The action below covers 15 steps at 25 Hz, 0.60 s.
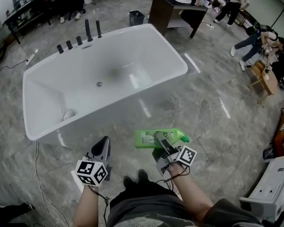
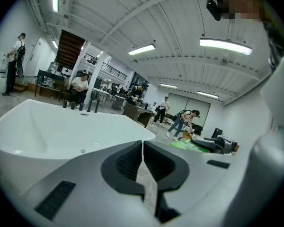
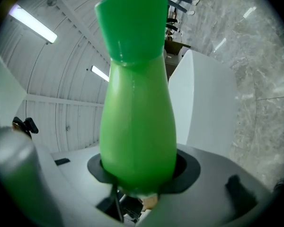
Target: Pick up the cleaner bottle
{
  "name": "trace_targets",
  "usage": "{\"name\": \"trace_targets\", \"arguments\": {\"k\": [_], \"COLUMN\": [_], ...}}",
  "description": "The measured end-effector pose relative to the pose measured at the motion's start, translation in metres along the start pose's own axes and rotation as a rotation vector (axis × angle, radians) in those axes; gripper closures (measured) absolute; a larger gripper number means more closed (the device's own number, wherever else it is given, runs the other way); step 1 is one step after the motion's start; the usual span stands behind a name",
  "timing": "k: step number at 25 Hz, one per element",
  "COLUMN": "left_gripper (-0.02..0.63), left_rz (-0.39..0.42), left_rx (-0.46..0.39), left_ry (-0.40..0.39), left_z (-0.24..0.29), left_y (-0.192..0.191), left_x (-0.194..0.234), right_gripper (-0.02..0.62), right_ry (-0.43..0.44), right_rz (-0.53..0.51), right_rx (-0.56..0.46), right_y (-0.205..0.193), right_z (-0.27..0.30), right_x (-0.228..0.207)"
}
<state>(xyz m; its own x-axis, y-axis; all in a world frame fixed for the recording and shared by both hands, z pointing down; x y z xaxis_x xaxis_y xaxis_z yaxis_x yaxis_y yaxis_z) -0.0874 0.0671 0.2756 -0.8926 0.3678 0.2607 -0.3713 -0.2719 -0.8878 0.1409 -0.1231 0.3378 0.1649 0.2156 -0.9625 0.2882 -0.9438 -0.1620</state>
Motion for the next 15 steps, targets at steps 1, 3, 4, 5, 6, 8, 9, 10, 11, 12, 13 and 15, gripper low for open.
{"name": "trace_targets", "arguments": {"k": [1,3,4,5,6,8,9,10,11,12,13,15], "left_gripper": [0.586,0.586,0.586,0.586,0.586,0.586,0.586,0.586,0.586,0.586,0.586,0.586], "left_rz": [0.006,0.024,0.033,0.040,0.043,0.046,0.049,0.056,0.064,0.072,0.080,0.087], "left_rx": [0.002,0.013,0.020,0.027,0.032,0.039,0.044,0.051,0.058,0.065,0.070,0.072], "left_ry": [0.000,-0.003,-0.005,-0.008,-0.014,-0.026,-0.031,-0.038,-0.046,-0.054,-0.061,-0.067], "left_z": [-0.001,-0.002,-0.002,-0.001,-0.001,0.001,0.002,0.004,0.005,0.007,0.008,0.012], "left_y": [-0.001,-0.005,-0.006,-0.008,-0.010,-0.013,-0.014,-0.015,-0.016,-0.016,-0.016,-0.013], "left_x": [-0.007,-0.016,-0.021,-0.025,-0.031,-0.039,-0.043,-0.045,-0.047,-0.048,-0.049,-0.048], "right_gripper": [0.396,0.396,0.396,0.396,0.396,0.396,0.396,0.396,0.396,0.396,0.396,0.396], "right_ry": [0.011,0.029,0.032,0.032,0.031,0.031,0.033,0.034,0.030,0.024,0.017,0.002], "right_rz": [0.004,0.019,0.027,0.034,0.040,0.047,0.048,0.049,0.050,0.049,0.047,0.044], "right_rx": [0.002,0.002,0.001,0.000,0.001,0.004,0.005,0.004,0.004,0.003,0.003,0.005], "right_y": [0.001,0.001,0.001,0.000,0.000,0.001,0.002,0.002,0.003,0.003,0.002,0.002], "right_z": [-0.002,-0.002,-0.001,-0.002,-0.003,-0.004,-0.004,-0.005,-0.005,-0.006,-0.007,-0.007], "right_x": [0.001,0.001,0.000,-0.001,-0.002,-0.007,-0.009,-0.011,-0.013,-0.014,-0.015,-0.015]}}
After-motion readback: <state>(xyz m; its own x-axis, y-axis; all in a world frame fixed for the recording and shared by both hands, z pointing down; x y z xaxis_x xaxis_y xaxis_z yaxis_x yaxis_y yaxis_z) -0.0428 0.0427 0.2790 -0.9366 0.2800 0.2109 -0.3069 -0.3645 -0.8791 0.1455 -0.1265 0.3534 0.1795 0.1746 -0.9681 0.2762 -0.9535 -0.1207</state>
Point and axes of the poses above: the fingertips, and each gripper's own axes: z forward along the fingers, x to its left, y out of its top, the point moved 8 cm from there along -z, backward along the fingers, and after that the axes turned 11 degrees about y, right-handed, at the moved point
